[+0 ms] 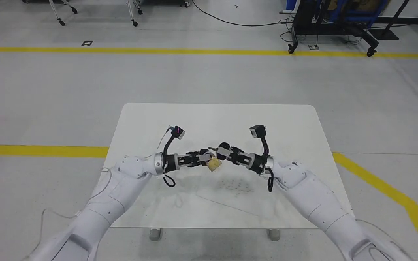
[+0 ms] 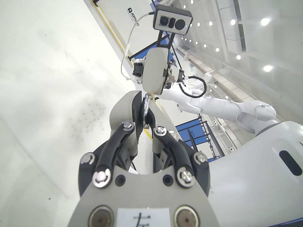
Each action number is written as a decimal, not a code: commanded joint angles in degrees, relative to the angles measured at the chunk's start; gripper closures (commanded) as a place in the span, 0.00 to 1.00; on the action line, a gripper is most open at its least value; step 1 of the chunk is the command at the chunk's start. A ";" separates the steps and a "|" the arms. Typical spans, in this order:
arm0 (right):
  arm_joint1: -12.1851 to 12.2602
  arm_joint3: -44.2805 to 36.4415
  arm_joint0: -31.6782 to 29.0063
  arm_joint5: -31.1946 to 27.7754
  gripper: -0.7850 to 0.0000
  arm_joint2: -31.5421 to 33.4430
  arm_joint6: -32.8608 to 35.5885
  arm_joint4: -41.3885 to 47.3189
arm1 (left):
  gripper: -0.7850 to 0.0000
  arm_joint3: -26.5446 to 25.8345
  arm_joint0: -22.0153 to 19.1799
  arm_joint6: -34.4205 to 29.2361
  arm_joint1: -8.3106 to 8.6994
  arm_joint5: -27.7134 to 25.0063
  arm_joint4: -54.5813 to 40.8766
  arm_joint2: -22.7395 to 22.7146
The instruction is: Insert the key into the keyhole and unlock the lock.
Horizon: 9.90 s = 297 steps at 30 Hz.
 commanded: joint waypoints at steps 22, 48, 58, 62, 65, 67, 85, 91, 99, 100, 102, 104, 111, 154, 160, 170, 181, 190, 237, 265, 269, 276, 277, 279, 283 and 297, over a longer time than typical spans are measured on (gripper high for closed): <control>0.82 -2.68 -2.01 -0.55 1.00 4.85 -0.87 -2.15 | 1.00 1.53 0.07 -0.79 -0.33 18.05 -7.54 -1.45; 3.81 -16.08 -6.82 -6.85 1.00 18.06 -4.03 -30.41 | 1.00 3.28 -3.90 3.90 -2.22 66.61 -15.59 -0.54; 5.24 -36.33 -14.41 -0.66 1.00 26.34 -6.24 -67.85 | 1.00 2.22 -7.60 7.77 -3.67 70.94 -14.01 0.75; 5.24 -36.33 -14.41 -0.66 1.00 26.34 -6.24 -67.85 | 1.00 2.22 -7.60 7.77 -3.67 70.94 -14.01 0.75; 5.24 -36.33 -14.41 -0.66 1.00 26.34 -6.24 -67.85 | 1.00 2.22 -7.60 7.77 -3.67 70.94 -14.01 0.75; 5.24 -36.33 -14.41 -0.66 1.00 26.34 -6.24 -67.85 | 1.00 2.22 -7.60 7.77 -3.67 70.94 -14.01 0.75; 6.67 -60.35 -8.75 -4.64 1.00 14.44 -15.25 -131.88 | 1.00 6.11 -6.24 -10.87 -5.59 73.73 -22.01 1.85; 7.82 -60.53 -9.18 -6.85 1.00 12.84 -17.39 -139.81 | 1.00 10.24 -8.42 -7.59 -7.56 71.21 -20.82 3.84; 8.50 -58.69 -6.76 -6.85 1.00 3.04 -10.51 -143.40 | 1.00 12.29 -9.40 -4.59 -8.71 69.43 -19.66 4.14; 8.52 -58.55 -6.29 -6.85 1.00 2.10 -9.30 -142.96 | 1.00 12.40 -9.45 -4.48 -8.82 69.44 -19.46 4.21; 8.45 -58.43 -5.35 -6.85 1.00 0.77 -7.16 -140.99 | 1.00 12.54 -9.52 -4.18 -9.02 69.49 -19.08 4.31; 8.39 -58.33 -4.39 -6.85 1.00 -0.10 -4.80 -138.79 | 1.00 12.80 -9.59 -4.00 -9.17 69.43 -18.88 4.26; 8.20 -56.94 -2.07 -6.85 1.00 -2.05 4.50 -130.11 | 1.00 13.08 -9.47 -0.79 -9.64 67.73 -18.00 3.71; 7.02 -50.02 5.80 -1.37 1.00 -11.48 16.50 -121.94 | 1.00 12.54 -8.42 -0.70 -10.82 68.24 -13.26 1.32; 6.76 -49.03 7.09 0.93 1.00 -13.51 18.80 -120.24 | 1.00 12.62 -8.36 -0.80 -10.96 68.50 -12.84 1.03; 6.65 -47.88 10.31 5.32 1.00 -17.07 23.19 -115.74 | 1.00 12.88 -8.22 -1.29 -11.19 68.75 -12.54 0.45; 6.92 -46.62 14.44 8.36 1.00 -21.22 26.23 -111.34 | 1.00 13.40 -8.31 -3.13 -11.34 69.16 -11.99 -0.01; 7.81 -49.68 16.76 10.23 0.00 -21.10 28.09 -105.36 | 1.00 14.26 -8.53 -3.85 -11.29 69.18 -12.59 -1.28; 10.89 -35.94 9.76 6.81 1.00 -1.89 5.94 -75.12 | 1.00 -15.35 9.44 15.87 -5.42 52.66 -0.09 -15.40; 11.52 -51.79 1.35 16.76 0.54 -2.55 2.79 -113.49 | 1.00 -12.72 9.10 18.20 -6.83 59.78 -12.55 -16.55; 10.86 -50.61 1.19 19.02 0.60 -3.21 2.18 -114.69 | 1.00 -10.65 7.89 15.05 -7.03 61.93 -14.45 -16.30; 10.12 -48.91 0.67 21.15 0.72 -1.97 -0.11 -112.16 | 1.00 -8.74 6.84 13.35 -7.26 61.88 -14.98 -16.00; 10.06 -48.64 0.64 20.93 0.73 -1.77 -0.20 -111.83 | 1.00 -8.65 6.75 13.25 -7.28 61.86 -14.90 -15.95; 9.90 -48.38 0.62 20.80 0.76 -1.52 -0.12 -111.51 | 1.00 -8.52 6.65 13.05 -7.31 61.80 -14.60 -15.79; 9.48 -48.13 0.69 20.43 0.85 -1.75 0.23 -111.89 | 1.00 -8.57 6.60 13.03 -7.34 61.27 -13.78 -15.57; 7.68 -46.21 1.56 20.70 0.86 -2.31 2.37 -110.43 | 1.00 -9.49 7.09 13.47 -7.31 60.53 -12.55 -15.72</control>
